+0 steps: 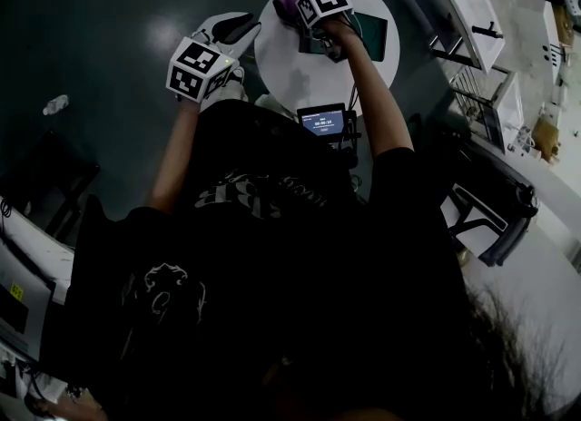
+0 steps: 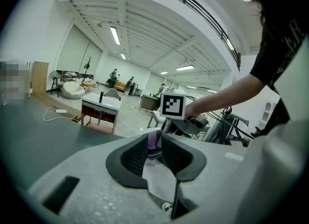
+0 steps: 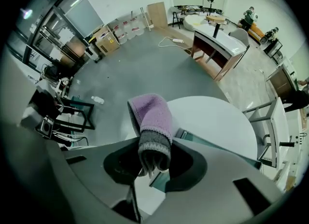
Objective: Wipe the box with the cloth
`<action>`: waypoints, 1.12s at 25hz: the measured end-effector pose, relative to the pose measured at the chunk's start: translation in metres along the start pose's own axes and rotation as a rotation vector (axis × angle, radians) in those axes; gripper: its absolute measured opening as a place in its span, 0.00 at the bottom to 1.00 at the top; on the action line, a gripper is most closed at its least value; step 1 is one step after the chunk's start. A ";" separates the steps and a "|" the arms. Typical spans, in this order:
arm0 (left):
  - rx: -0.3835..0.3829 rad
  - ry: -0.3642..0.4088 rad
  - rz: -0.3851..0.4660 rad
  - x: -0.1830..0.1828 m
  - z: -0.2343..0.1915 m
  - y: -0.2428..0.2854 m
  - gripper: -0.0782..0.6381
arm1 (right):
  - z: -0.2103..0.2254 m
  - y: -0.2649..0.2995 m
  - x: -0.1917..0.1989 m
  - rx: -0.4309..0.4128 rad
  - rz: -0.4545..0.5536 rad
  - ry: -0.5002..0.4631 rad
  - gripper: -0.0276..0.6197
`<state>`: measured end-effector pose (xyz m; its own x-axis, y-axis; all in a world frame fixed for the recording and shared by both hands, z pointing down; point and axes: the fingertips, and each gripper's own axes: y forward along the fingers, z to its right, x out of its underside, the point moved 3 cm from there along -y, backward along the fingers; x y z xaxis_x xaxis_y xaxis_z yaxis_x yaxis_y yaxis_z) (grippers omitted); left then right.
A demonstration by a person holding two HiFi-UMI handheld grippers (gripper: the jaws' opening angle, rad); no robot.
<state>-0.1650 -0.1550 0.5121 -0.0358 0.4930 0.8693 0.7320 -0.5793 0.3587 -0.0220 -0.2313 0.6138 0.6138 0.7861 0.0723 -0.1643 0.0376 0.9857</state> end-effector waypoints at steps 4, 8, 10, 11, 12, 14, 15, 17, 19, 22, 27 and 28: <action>-0.037 -0.029 0.012 0.001 -0.007 -0.004 0.24 | 0.008 -0.001 -0.021 -0.001 0.005 -0.011 0.20; -0.067 -0.049 0.012 0.005 -0.014 -0.005 0.24 | 0.015 0.001 -0.036 -0.016 0.015 -0.013 0.20; -0.064 -0.045 0.007 0.004 -0.012 -0.002 0.24 | 0.021 0.000 -0.041 -0.032 0.024 0.004 0.20; -0.061 -0.042 0.006 0.002 -0.009 0.002 0.24 | 0.026 -0.002 -0.042 -0.039 0.028 0.015 0.20; -0.058 -0.038 0.004 -0.001 -0.004 0.006 0.24 | 0.033 -0.006 -0.041 -0.044 0.032 0.026 0.20; -0.056 -0.027 -0.002 -0.008 0.009 0.017 0.24 | 0.051 -0.018 -0.036 -0.046 0.040 0.046 0.20; -0.056 -0.021 -0.005 -0.011 0.014 0.021 0.24 | 0.060 -0.023 -0.033 -0.043 0.042 0.054 0.20; -0.057 -0.012 -0.012 -0.013 0.018 0.026 0.24 | 0.075 -0.027 -0.028 -0.030 0.042 0.071 0.20; -0.053 -0.009 -0.018 -0.010 0.016 0.027 0.24 | 0.088 -0.025 -0.024 -0.020 0.036 0.095 0.20; -0.046 -0.005 -0.035 -0.003 0.010 0.026 0.24 | 0.103 -0.018 -0.015 -0.012 0.017 0.136 0.20; -0.035 0.008 -0.059 -0.003 0.020 0.040 0.24 | 0.144 -0.023 0.018 0.014 -0.007 0.187 0.20; -0.030 0.011 -0.063 -0.004 0.023 0.043 0.24 | 0.151 -0.024 0.024 0.018 -0.006 0.198 0.20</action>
<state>-0.1177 -0.1673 0.5168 -0.0886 0.5217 0.8485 0.7076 -0.5665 0.4222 0.1132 -0.3068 0.6145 0.4507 0.8919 0.0365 -0.1456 0.0331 0.9888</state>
